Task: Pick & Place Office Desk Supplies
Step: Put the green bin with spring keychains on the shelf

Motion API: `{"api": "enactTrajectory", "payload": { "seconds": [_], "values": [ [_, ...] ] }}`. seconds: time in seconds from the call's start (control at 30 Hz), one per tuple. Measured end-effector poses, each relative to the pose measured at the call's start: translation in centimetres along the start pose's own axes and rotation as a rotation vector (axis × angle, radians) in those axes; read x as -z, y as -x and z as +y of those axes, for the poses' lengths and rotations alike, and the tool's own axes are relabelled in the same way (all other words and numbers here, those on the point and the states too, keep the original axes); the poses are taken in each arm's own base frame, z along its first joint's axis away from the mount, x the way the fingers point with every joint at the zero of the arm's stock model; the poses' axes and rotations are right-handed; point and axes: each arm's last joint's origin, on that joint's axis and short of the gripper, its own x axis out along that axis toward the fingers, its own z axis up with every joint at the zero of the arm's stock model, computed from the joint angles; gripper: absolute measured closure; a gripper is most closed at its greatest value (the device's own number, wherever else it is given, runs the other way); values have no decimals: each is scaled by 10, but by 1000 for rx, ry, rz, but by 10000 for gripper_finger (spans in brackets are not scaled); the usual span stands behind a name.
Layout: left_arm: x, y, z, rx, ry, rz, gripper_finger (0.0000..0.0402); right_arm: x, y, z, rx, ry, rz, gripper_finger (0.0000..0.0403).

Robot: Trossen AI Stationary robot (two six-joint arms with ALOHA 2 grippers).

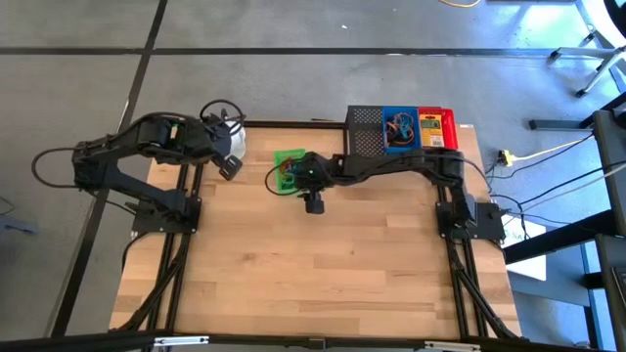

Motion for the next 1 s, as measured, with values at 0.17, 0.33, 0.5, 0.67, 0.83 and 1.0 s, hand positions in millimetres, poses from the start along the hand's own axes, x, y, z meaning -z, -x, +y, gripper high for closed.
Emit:
{"api": "enactTrajectory", "payload": {
  "seconds": [0.17, 0.33, 0.5, 0.67, 0.83, 1.0],
  "values": [
    [-1, 0, 1, -24, -43, -17, 400, 4, -7, 0, 0, 16, 12, 206],
    [0, 0, 1, -25, -63, -17, 399, 5, -8, 0, 1, 30, 17, 230],
    [-1, 0, 1, -25, -63, -17, 400, 5, -8, -1, 50, 21, 31, 295],
    [-1, 0, 1, -25, -63, -18, 399, 5, -8, -1, 58, -35, 32, 378],
    [-1, 0, 1, -50, -64, -35, 399, 5, -8, -1, 61, -41, 32, 383],
    [-1, 0, 2, -68, -74, -47, 399, -2, 1, 4, 79, 5, 14, 393]
  ]
}}
